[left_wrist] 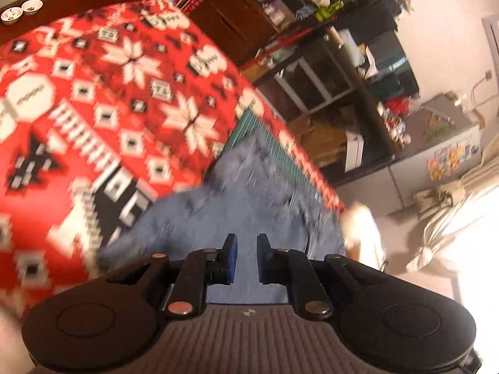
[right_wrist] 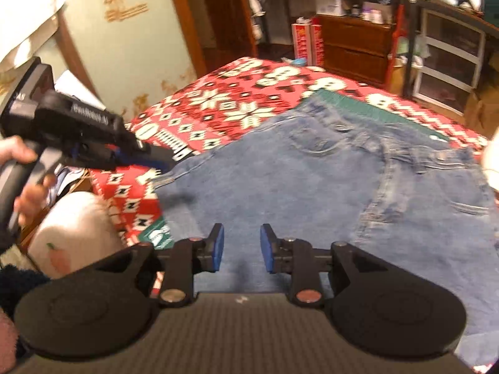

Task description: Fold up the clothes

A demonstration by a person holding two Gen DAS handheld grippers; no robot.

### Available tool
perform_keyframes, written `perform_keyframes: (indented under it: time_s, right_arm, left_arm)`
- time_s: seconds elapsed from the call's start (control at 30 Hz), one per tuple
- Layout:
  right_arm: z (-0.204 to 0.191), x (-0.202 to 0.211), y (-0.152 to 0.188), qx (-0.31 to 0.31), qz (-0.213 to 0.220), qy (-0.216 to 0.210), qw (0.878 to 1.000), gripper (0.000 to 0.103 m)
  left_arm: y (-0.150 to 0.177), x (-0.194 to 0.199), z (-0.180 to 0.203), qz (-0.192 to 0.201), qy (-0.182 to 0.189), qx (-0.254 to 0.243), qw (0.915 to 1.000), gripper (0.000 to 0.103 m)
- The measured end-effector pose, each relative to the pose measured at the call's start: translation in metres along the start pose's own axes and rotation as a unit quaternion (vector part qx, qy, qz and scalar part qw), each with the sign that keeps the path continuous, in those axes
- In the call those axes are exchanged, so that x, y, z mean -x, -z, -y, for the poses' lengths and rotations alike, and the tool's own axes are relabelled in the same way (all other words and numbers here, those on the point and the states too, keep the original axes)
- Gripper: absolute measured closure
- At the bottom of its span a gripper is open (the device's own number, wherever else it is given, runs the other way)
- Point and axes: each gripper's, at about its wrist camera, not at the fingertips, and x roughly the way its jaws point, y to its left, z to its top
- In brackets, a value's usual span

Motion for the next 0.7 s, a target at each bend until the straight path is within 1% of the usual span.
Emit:
perform_keyframes:
  time_s: [0.07,0.13,0.2,0.27,0.33,0.4,0.5,0.53,0.7]
  right_arm:
    - [0.012,0.006,-0.001,-0.017,0.005,0.007,1.000,0.071]
    - [0.025,0.011,-0.001,-0.032,0.009,0.016,0.999,0.069]
    - [0.037,0.013,-0.001,-0.045,0.014,0.021,0.999,0.069]
    - [0.047,0.015,-0.001,-0.055,0.018,0.024,0.998,0.066]
    - [0.058,0.012,-0.001,-0.063,0.020,0.029,0.997,0.066]
    - [0.069,0.010,0.001,-0.069,0.019,0.035,0.997,0.066]
    - [0.083,0.008,0.006,-0.080,0.019,0.046,0.996,0.065]
    - [0.087,0.008,0.008,-0.085,0.019,0.048,0.995,0.064]
    - [0.107,0.004,0.019,-0.111,0.015,0.055,0.992,0.062]
  left_arm:
    - [-0.019,-0.014,0.000,0.004,0.008,0.019,0.9998,0.092]
    - [-0.032,-0.031,-0.003,-0.001,0.012,0.047,0.9988,0.092]
    - [-0.039,-0.048,-0.009,-0.011,0.016,0.064,0.9978,0.092]
    - [-0.042,-0.066,-0.013,-0.023,0.004,0.064,0.9977,0.092]
    - [-0.045,-0.084,-0.017,-0.035,-0.009,0.064,0.9973,0.092]
    - [-0.046,-0.099,-0.024,-0.041,-0.030,0.065,0.9966,0.092]
    - [-0.046,-0.111,-0.032,-0.039,-0.065,0.052,0.9958,0.092]
    - [-0.046,-0.110,-0.032,-0.032,-0.073,0.043,0.9959,0.096]
    - [-0.046,-0.107,-0.027,0.003,-0.112,-0.005,0.9937,0.100]
